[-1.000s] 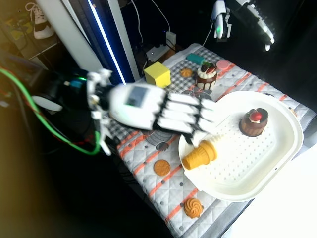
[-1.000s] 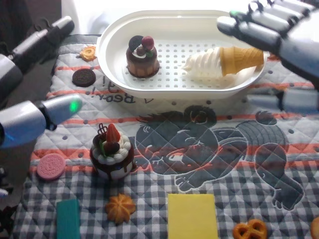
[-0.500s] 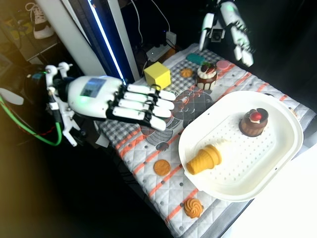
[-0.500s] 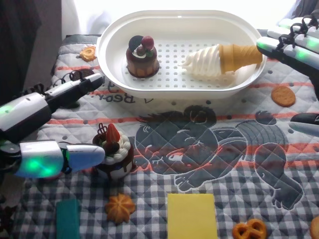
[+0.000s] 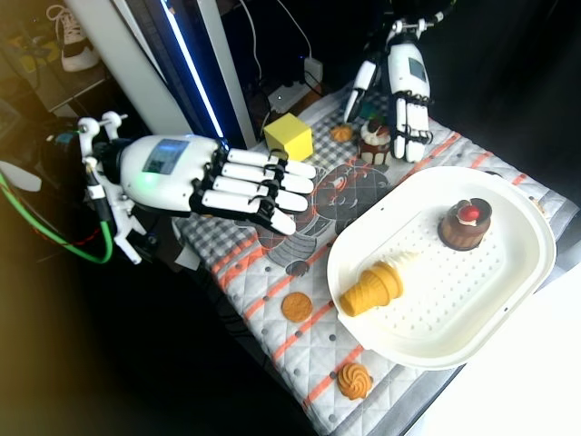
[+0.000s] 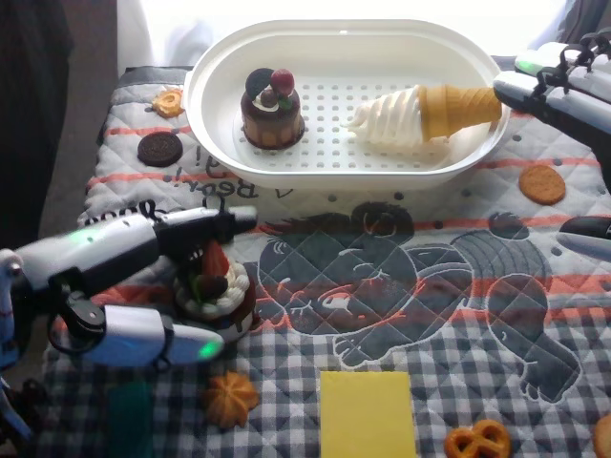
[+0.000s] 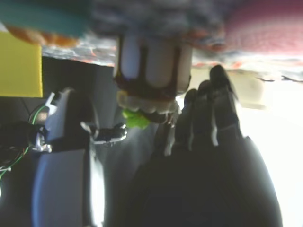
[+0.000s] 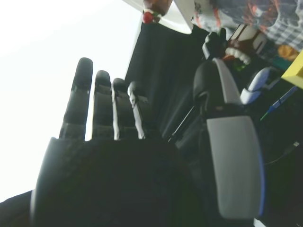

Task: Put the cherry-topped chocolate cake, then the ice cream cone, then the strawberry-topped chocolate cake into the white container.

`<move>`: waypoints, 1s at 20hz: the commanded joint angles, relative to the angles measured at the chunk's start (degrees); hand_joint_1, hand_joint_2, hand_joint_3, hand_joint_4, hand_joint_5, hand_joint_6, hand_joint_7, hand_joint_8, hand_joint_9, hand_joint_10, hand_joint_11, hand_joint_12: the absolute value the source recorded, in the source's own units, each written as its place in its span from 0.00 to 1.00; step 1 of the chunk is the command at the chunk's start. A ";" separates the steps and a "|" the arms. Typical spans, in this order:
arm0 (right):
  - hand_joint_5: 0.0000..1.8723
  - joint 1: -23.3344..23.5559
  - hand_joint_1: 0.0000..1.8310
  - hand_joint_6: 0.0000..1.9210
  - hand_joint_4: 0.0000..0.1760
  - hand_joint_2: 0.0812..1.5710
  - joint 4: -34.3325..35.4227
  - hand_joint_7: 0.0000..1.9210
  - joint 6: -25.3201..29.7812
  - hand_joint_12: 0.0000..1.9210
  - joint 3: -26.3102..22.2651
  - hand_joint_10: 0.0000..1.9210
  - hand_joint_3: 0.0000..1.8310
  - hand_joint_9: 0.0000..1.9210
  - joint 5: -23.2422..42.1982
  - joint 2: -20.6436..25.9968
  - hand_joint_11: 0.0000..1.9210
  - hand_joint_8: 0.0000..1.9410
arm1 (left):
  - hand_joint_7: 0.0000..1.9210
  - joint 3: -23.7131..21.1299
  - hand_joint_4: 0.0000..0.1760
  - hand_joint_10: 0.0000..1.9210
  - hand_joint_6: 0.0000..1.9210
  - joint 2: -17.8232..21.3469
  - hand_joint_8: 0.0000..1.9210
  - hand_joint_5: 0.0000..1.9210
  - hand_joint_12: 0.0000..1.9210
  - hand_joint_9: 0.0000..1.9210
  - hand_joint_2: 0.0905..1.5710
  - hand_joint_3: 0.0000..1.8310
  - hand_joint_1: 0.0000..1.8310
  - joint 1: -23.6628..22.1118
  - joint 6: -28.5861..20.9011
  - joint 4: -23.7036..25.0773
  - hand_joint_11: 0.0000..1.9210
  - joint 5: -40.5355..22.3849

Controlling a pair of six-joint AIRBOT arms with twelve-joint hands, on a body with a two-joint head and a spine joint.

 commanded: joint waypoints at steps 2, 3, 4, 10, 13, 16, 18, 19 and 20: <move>0.00 0.13 0.38 0.00 0.00 0.79 0.46 0.00 0.27 0.43 0.00 0.01 0.00 0.03 7.31 0.18 0.00 0.00 | 0.44 0.09 0.00 0.77 0.64 -0.13 0.61 0.39 0.99 0.40 0.74 0.01 0.73 -0.59 -0.07 0.28 0.31 -6.47; 0.00 0.02 0.38 0.00 0.00 0.79 0.51 0.00 0.29 0.43 0.00 0.01 0.01 0.02 7.41 0.17 0.00 0.00 | 0.42 0.12 0.00 0.79 0.71 -0.03 0.66 0.34 0.98 0.40 0.76 0.01 0.73 -0.85 -0.07 0.04 0.33 -7.37; 0.00 -0.08 0.38 0.00 0.00 0.80 0.62 0.00 0.30 0.43 0.00 0.01 0.01 0.02 7.55 0.14 0.00 0.00 | 0.39 0.13 0.00 0.82 0.73 0.21 0.69 0.34 1.00 0.37 0.77 0.00 0.73 -1.29 -0.07 -0.13 0.29 -8.51; 0.00 -0.69 0.38 0.00 0.00 0.81 0.71 0.00 0.69 0.32 -0.03 0.00 0.00 0.01 8.08 -0.03 0.00 0.00 | 0.41 1.60 0.00 0.78 0.51 0.37 0.65 0.24 0.97 0.38 0.75 0.00 0.77 -5.99 -0.07 -0.80 0.24 -11.93; 0.00 -1.17 0.39 0.00 0.00 0.82 0.70 0.00 1.00 0.32 -0.03 0.01 0.01 0.01 8.10 -0.11 0.00 0.00 | 0.40 5.78 0.00 0.84 0.67 -2.53 0.72 0.36 0.99 0.35 0.78 0.00 0.72 -12.33 -0.06 -1.51 0.20 -8.82; 0.00 -1.49 0.39 0.00 0.00 0.81 0.71 0.00 1.04 0.37 0.01 0.02 0.00 0.02 8.27 -0.26 0.00 0.00 | 0.27 11.32 0.00 0.69 0.69 -6.90 0.54 0.39 0.96 0.18 0.77 0.00 0.62 -20.47 -0.01 -0.45 0.08 -1.32; 0.00 -1.52 0.40 0.00 0.00 0.82 0.84 0.00 1.19 0.46 0.15 0.03 0.00 0.02 8.35 -0.53 0.00 0.00 | 0.29 14.71 0.00 0.81 0.70 -9.72 0.81 0.41 1.00 0.20 0.80 0.00 0.62 -24.32 0.70 -1.49 0.14 2.28; 0.00 -1.52 0.40 0.00 0.00 0.81 0.84 0.00 1.20 0.49 0.23 0.08 0.00 0.00 8.35 -0.62 0.00 0.00 | 0.30 16.04 0.00 0.81 0.71 -10.97 0.82 0.40 1.00 0.20 0.81 0.00 0.62 -25.40 1.06 -2.14 0.13 3.43; 0.00 -1.52 0.39 0.00 0.00 0.81 0.84 0.00 1.20 0.53 0.37 0.09 0.00 0.00 8.35 -0.77 0.00 0.00 | 0.33 17.48 0.00 0.79 0.70 -12.48 0.80 0.40 0.99 0.24 0.80 0.00 0.62 -26.43 2.14 -3.39 0.15 4.73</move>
